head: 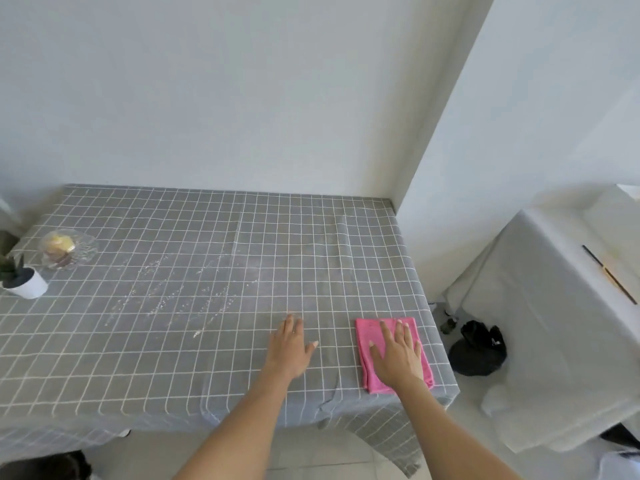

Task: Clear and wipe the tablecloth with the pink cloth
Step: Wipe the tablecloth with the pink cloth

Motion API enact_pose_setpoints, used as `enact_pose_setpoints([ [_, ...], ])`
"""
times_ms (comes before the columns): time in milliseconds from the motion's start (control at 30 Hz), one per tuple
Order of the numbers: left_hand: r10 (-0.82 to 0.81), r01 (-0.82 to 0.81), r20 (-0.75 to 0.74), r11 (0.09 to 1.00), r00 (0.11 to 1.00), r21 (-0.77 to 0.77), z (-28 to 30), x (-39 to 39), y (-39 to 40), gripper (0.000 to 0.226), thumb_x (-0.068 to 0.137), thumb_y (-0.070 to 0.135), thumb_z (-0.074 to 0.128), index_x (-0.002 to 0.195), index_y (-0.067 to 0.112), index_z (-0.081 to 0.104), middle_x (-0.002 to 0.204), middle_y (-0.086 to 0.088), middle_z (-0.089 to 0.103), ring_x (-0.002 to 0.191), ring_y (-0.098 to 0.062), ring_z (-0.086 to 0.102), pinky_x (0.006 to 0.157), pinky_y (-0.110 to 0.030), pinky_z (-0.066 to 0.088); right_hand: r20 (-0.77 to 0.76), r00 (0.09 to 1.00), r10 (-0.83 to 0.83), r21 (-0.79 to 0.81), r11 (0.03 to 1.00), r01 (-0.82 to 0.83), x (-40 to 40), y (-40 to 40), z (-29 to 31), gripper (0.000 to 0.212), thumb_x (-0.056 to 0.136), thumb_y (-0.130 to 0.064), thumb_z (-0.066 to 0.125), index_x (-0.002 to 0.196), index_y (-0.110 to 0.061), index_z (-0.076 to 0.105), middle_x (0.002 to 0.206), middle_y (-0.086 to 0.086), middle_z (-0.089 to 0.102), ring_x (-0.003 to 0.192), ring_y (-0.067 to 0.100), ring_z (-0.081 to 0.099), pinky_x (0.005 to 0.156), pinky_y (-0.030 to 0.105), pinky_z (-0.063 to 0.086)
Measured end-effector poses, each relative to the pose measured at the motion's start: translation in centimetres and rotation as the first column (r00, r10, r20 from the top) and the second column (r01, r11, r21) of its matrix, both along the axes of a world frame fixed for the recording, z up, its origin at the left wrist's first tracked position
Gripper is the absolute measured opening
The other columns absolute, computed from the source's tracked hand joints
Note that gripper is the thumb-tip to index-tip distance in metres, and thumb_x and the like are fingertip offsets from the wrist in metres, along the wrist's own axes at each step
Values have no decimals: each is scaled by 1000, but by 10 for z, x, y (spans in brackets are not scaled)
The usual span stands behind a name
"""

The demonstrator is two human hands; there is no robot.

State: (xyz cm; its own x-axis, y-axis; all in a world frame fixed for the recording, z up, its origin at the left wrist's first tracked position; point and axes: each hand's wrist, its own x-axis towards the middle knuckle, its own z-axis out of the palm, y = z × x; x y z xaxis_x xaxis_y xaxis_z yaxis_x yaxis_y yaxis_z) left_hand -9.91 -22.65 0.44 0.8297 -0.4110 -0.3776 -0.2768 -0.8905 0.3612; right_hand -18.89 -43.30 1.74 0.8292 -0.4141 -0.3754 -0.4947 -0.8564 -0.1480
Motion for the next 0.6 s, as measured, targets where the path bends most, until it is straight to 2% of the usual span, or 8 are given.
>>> enact_pose_setpoints([
  [167, 11, -11, 5, 1000, 1000, -24, -9, -50, -53, 73, 99, 48, 34, 152, 10, 2, 161, -11, -5, 148, -26, -2, 121, -42, 5, -27, 995, 99, 49, 994, -98, -30, -41, -10, 62, 101, -50, 24, 154, -29, -2, 161, 6, -12, 147, 24, -15, 116, 45, -7],
  [300, -21, 21, 3, 999, 1000, -28, -13, -83, -88, 73, 99, 47, 35, 152, 12, -2, 160, -8, -10, 148, -23, -6, 119, -41, -1, -72, 967, 245, 80, 968, -239, -54, -64, -21, 65, 101, -51, 20, 151, -29, -15, 158, 0, -23, 146, 21, -19, 116, 47, -7],
  [467, -119, 119, 28, 993, 992, 27, -17, -104, -112, 85, 94, 56, 39, 153, 16, -6, 160, -5, -16, 148, -21, -6, 121, -45, 3, -9, 943, 332, 80, 941, -330, -71, -79, -30, 71, 99, -58, 19, 147, -28, -22, 156, -2, -27, 146, 17, -19, 117, 42, -8],
  [600, -125, 123, 29, 990, 992, 66, -20, -107, -117, 89, 92, 57, 43, 152, 17, -11, 158, -6, -21, 148, -21, -7, 120, -46, 4, 14, 917, 398, 63, 915, -398, -75, -92, -35, 78, 94, -66, 21, 148, -30, -22, 155, -5, -28, 145, 16, -20, 118, 43, -8],
])
